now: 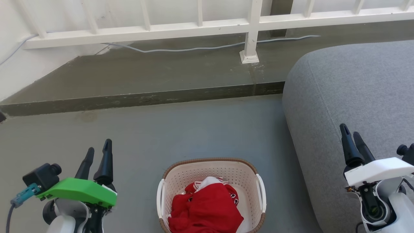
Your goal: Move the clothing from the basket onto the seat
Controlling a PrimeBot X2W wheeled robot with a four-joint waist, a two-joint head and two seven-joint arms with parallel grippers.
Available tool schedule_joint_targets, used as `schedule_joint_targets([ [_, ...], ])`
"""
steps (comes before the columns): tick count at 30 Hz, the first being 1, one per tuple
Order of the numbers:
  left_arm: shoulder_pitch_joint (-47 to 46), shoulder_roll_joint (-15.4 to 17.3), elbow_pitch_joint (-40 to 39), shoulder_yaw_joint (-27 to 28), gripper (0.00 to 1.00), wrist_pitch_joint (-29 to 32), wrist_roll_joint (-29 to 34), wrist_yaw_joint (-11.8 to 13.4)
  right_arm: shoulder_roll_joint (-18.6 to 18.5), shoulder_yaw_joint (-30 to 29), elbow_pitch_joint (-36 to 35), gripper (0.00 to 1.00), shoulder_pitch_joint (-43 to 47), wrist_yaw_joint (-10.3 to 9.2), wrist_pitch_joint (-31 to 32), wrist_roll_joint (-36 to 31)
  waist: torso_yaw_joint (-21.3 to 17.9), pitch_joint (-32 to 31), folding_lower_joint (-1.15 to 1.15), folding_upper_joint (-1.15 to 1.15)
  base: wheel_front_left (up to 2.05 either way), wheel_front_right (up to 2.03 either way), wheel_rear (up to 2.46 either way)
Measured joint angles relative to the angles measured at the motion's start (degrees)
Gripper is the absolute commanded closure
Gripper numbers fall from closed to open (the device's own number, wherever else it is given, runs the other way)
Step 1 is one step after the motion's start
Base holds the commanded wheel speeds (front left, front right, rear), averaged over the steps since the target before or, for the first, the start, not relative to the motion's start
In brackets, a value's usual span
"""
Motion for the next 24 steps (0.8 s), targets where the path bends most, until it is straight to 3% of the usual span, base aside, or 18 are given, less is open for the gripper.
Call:
schedule_joint_targets([
  [24,0.0,0.7,2.1,-5.0,0.00,-4.5,17.2,3.3,-2.0,5.1,1.2,0.00,-0.8,-3.35,-4.7,-17.8,-0.2,-0.4,0.00,0.00,0.00,0.00,0.00],
])
